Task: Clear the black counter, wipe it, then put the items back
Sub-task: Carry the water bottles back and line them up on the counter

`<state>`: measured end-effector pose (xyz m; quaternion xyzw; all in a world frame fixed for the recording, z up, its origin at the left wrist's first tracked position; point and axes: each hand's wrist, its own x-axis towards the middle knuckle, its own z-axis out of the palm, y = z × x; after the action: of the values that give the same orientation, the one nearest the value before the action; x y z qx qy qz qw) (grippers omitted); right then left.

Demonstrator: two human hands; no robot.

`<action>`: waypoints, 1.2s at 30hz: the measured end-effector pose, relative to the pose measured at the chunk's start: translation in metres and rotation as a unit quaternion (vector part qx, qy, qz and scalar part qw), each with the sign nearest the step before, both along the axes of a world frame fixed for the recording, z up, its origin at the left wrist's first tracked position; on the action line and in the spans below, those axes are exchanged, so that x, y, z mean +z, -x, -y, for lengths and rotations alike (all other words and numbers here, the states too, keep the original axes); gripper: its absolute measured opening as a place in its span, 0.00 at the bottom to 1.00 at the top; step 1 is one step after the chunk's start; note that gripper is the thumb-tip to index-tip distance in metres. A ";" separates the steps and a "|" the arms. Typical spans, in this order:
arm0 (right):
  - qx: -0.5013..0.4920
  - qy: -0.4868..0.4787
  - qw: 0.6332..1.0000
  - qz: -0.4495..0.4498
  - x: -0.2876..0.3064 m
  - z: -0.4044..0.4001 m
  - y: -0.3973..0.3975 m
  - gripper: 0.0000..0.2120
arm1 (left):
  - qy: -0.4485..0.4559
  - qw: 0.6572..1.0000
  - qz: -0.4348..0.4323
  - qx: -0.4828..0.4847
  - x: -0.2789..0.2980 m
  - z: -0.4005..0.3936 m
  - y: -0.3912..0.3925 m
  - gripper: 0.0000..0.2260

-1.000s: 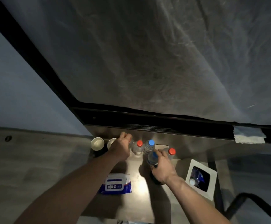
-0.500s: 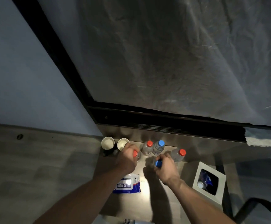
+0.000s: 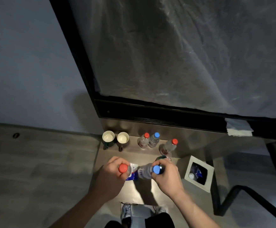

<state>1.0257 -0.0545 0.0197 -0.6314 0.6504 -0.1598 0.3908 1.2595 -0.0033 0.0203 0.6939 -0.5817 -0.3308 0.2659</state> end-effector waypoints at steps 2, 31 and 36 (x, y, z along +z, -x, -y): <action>-0.008 0.002 1.000 0.015 0.016 -0.018 0.008 0.16 | -0.009 1.000 -0.010 -0.019 0.016 -0.016 0.004 0.07; -0.161 0.092 0.983 -0.015 0.158 -0.282 0.400 0.12 | 0.057 0.967 -0.082 -0.237 0.160 -0.174 0.411 0.11; -0.213 0.102 0.972 -0.018 0.170 -0.315 0.470 0.13 | 0.051 0.949 -0.079 -0.301 0.172 -0.185 0.486 0.11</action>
<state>0.5552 0.2610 0.1899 -0.5177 0.7573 -0.2932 0.2693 0.7731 0.1821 0.1923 0.4441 -0.7568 -0.4190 0.2335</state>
